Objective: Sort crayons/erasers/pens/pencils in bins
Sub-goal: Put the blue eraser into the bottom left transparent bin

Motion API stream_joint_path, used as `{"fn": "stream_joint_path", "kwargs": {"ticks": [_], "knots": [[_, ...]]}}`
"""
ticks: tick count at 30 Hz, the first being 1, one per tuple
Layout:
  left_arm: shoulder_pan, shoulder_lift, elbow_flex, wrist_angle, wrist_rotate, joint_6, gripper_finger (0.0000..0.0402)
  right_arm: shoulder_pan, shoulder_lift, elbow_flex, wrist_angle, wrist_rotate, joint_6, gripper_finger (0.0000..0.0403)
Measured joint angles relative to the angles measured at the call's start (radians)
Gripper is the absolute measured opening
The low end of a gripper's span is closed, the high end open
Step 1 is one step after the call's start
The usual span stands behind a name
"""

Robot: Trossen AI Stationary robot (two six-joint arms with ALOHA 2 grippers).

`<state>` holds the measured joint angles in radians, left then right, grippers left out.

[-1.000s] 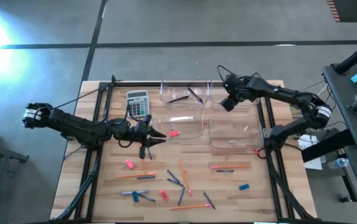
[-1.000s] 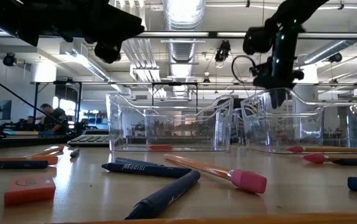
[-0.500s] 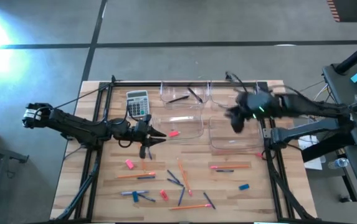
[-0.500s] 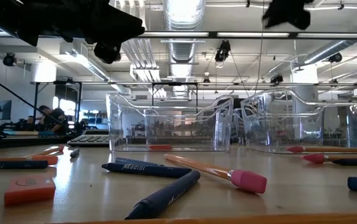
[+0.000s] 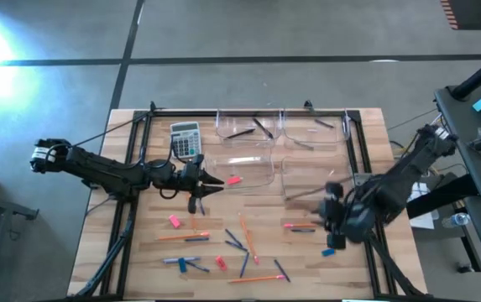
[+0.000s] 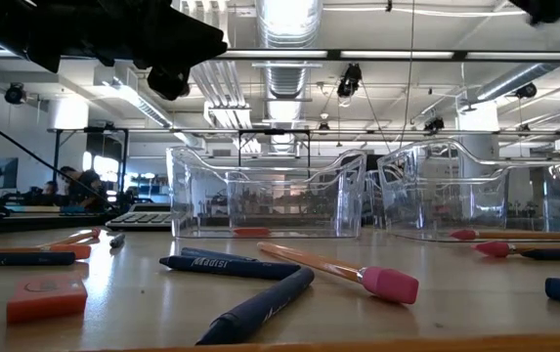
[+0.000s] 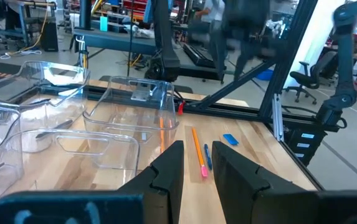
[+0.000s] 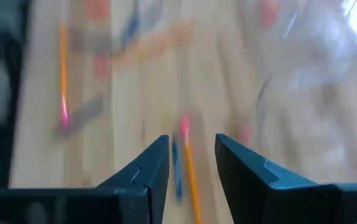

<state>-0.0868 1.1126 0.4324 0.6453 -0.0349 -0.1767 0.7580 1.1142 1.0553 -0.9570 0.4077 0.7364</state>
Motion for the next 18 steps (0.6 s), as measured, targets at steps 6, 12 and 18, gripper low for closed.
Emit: {"fn": "stream_joint_path", "kwargs": {"ticks": [6,12,18], "knots": [[0.000,0.000,0.000,-0.001,0.000,-0.002,0.0070,0.083,0.224,-0.019,-0.049,-0.189,0.144,0.0132],[0.000,0.000,0.000,-0.001,0.000,-0.003,0.0070,0.093,0.388,-0.022,-0.055,-0.291,0.237,0.0173],[0.000,0.013,0.000,-0.007,0.002,-0.027,0.0070,0.112,0.462,-0.026,-0.036,-0.348,0.273,0.0213]]}}
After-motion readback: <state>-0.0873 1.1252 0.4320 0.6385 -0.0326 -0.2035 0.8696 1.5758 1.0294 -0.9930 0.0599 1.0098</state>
